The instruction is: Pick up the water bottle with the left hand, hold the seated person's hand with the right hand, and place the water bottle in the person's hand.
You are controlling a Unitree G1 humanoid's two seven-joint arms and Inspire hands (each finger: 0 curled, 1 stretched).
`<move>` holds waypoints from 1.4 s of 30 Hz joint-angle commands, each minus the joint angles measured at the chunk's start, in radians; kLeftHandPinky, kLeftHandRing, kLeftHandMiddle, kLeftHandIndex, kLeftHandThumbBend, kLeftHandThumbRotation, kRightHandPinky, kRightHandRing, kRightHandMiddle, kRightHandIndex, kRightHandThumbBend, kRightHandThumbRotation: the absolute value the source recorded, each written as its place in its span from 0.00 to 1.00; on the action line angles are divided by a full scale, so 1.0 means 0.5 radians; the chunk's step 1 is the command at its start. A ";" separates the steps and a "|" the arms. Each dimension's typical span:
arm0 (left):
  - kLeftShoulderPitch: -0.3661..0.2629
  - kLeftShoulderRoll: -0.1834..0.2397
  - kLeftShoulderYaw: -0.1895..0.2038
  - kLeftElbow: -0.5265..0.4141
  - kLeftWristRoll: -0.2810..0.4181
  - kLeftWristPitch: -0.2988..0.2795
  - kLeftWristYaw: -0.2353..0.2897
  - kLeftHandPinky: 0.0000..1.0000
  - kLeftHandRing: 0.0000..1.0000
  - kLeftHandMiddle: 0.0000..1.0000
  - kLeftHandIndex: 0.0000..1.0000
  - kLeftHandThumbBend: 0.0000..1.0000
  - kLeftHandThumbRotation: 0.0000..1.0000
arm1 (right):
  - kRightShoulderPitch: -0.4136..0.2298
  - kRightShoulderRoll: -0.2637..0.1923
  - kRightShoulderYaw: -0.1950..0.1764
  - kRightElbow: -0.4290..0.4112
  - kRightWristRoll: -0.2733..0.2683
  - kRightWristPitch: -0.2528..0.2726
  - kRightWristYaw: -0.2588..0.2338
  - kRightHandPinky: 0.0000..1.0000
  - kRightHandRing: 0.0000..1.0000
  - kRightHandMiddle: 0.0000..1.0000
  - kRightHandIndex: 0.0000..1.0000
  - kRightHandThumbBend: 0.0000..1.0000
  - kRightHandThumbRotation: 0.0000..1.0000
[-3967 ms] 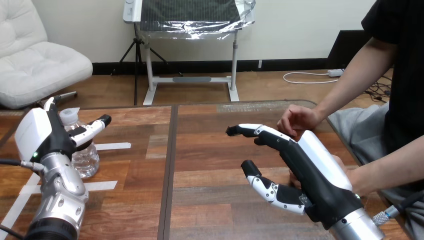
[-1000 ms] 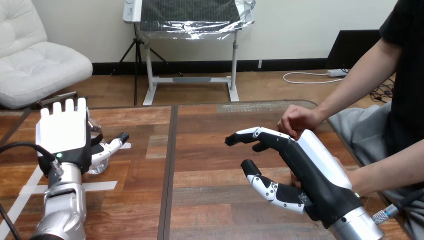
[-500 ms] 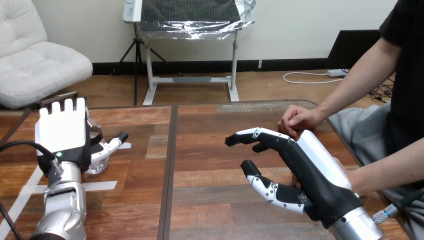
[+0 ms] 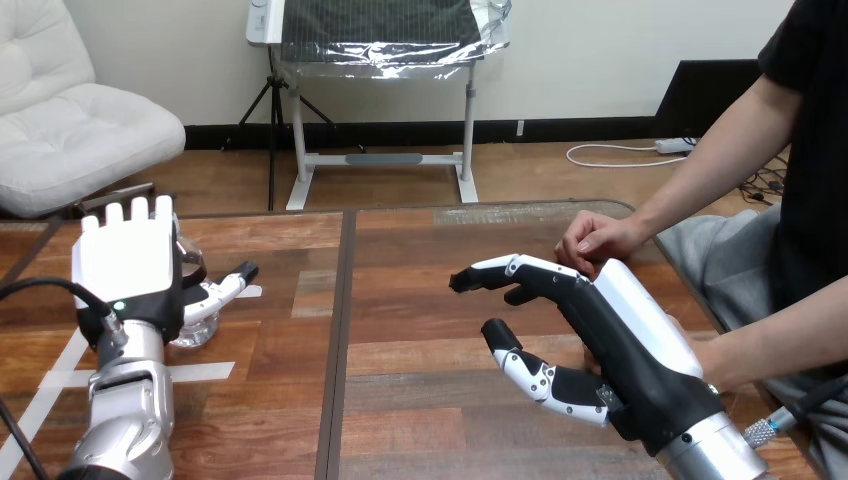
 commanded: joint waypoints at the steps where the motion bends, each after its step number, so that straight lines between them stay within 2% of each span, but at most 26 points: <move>1: 0.034 0.035 0.003 -0.198 -0.006 -0.005 -0.037 0.94 0.97 0.97 0.95 0.66 1.00 | -0.118 0.001 -0.035 -0.087 0.021 0.016 -0.007 0.72 0.78 0.75 0.70 0.16 0.00; 9: 0.189 0.050 -0.006 -0.469 0.033 0.073 -0.124 0.92 0.95 0.95 0.93 0.66 1.00 | -0.115 -0.003 -0.035 -0.107 0.001 0.043 -0.006 0.71 0.78 0.75 0.70 0.16 0.00; 13: 0.243 0.048 -0.001 -0.510 0.034 0.052 -0.094 0.91 0.94 0.94 0.92 0.66 1.00 | -0.121 -0.005 -0.035 -0.103 0.013 0.040 -0.004 0.71 0.78 0.75 0.71 0.16 0.00; 25: 0.517 0.080 0.011 -0.975 0.091 0.130 -0.216 0.89 0.92 0.93 0.91 0.64 1.00 | -0.118 -0.011 -0.043 -0.114 0.001 0.063 -0.002 0.72 0.79 0.75 0.71 0.17 0.00; 33: 0.629 0.109 0.038 -1.137 0.116 0.113 -0.243 0.88 0.91 0.92 0.90 0.64 1.00 | -0.123 -0.009 -0.036 -0.112 0.002 0.065 -0.004 0.72 0.79 0.75 0.71 0.17 0.00; 37: 0.682 0.111 0.058 -1.259 0.134 0.153 -0.308 0.89 0.92 0.92 0.91 0.65 1.00 | -0.124 -0.004 -0.035 -0.108 0.008 0.061 -0.008 0.70 0.79 0.75 0.71 0.17 0.00; 42: 0.726 0.117 0.071 -1.339 0.165 0.162 -0.314 0.89 0.92 0.92 0.91 0.64 1.00 | -0.129 -0.001 -0.029 -0.107 0.007 0.069 -0.005 0.70 0.78 0.75 0.70 0.17 0.00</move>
